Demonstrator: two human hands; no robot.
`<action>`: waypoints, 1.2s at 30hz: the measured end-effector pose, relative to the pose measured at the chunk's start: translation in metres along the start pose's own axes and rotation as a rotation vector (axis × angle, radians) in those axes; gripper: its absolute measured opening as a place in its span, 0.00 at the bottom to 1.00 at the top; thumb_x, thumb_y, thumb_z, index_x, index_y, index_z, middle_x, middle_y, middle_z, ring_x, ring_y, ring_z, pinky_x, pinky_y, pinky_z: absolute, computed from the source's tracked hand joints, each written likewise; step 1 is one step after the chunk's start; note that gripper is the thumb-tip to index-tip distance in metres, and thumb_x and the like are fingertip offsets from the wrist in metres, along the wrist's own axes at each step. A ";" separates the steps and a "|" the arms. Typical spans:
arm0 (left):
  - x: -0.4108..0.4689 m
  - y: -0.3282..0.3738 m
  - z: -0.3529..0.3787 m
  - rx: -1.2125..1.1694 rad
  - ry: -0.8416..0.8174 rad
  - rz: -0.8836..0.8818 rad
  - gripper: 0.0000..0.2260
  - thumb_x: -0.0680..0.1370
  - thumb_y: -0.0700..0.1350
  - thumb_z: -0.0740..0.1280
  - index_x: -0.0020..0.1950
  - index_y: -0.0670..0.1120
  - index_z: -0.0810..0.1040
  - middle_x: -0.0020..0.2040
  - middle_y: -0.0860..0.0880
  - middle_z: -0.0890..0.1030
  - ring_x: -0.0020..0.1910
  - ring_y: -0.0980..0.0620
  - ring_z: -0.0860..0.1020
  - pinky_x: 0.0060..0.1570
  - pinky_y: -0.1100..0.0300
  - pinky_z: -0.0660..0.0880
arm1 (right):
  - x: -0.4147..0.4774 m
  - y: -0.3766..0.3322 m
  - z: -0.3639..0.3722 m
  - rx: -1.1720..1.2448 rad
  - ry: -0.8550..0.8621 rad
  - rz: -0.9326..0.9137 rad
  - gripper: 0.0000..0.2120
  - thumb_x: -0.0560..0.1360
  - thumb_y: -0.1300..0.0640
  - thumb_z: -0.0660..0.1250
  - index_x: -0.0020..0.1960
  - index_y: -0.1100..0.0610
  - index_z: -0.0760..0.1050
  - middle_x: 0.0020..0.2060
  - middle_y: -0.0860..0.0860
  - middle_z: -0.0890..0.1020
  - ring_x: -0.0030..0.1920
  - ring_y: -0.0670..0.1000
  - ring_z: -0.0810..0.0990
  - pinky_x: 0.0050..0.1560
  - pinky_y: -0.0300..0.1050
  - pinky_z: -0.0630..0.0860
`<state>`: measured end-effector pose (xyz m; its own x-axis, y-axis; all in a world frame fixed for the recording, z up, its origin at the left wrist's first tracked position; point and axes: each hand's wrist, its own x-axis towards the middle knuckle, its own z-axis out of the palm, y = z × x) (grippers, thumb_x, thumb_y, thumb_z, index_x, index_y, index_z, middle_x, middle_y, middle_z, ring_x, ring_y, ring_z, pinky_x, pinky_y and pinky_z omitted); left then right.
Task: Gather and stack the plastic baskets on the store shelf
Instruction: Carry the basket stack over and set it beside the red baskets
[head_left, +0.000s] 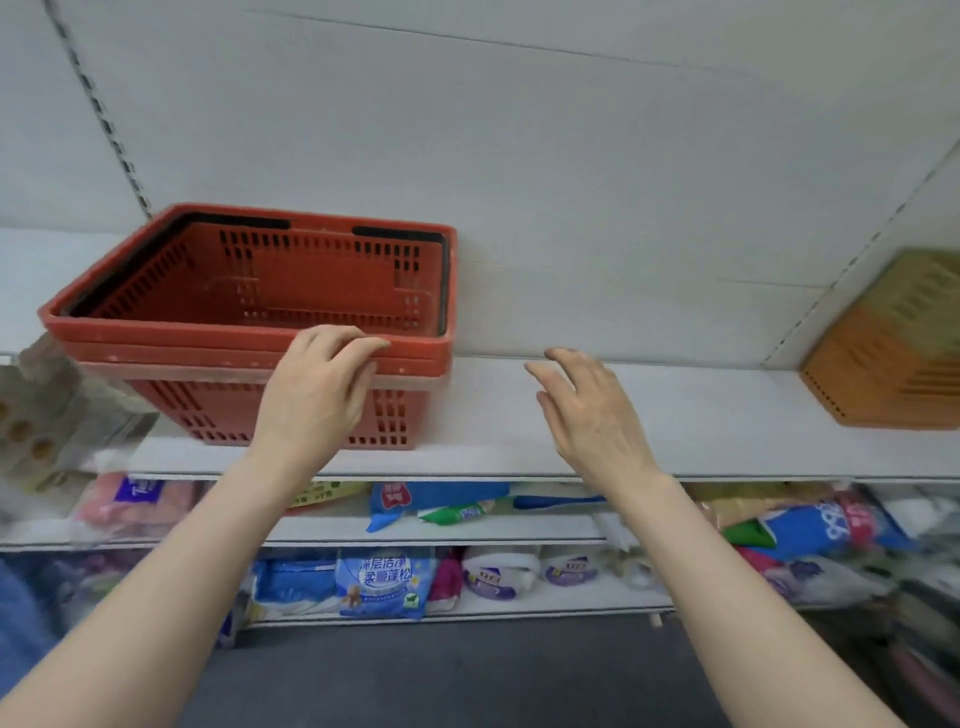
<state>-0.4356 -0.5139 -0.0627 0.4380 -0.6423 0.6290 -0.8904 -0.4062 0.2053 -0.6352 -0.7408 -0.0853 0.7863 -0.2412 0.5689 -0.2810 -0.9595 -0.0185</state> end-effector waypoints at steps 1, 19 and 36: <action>0.003 0.023 0.012 -0.034 -0.008 -0.008 0.11 0.78 0.40 0.66 0.59 0.44 0.81 0.54 0.44 0.80 0.54 0.42 0.75 0.55 0.52 0.72 | -0.018 0.018 -0.007 0.001 -0.021 0.030 0.15 0.79 0.60 0.62 0.64 0.60 0.76 0.61 0.62 0.78 0.60 0.63 0.78 0.60 0.59 0.75; 0.089 0.449 0.272 -0.703 -0.511 0.010 0.19 0.79 0.52 0.62 0.70 0.54 0.70 0.66 0.51 0.74 0.60 0.51 0.77 0.59 0.54 0.74 | -0.256 0.365 -0.156 0.164 -0.131 0.963 0.21 0.82 0.55 0.60 0.74 0.56 0.67 0.70 0.54 0.74 0.69 0.53 0.71 0.67 0.41 0.65; 0.327 0.636 0.447 -0.505 -0.405 0.407 0.28 0.75 0.62 0.63 0.72 0.52 0.68 0.78 0.38 0.57 0.76 0.34 0.58 0.70 0.36 0.62 | -0.136 0.684 -0.187 0.089 0.126 1.078 0.27 0.83 0.47 0.55 0.80 0.52 0.55 0.77 0.61 0.60 0.75 0.60 0.64 0.72 0.51 0.63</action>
<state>-0.8035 -1.2732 -0.0617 -0.0122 -0.9057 0.4238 -0.8972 0.1970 0.3953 -1.0377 -1.3368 -0.0216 0.0870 -0.9507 0.2978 -0.7441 -0.2608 -0.6151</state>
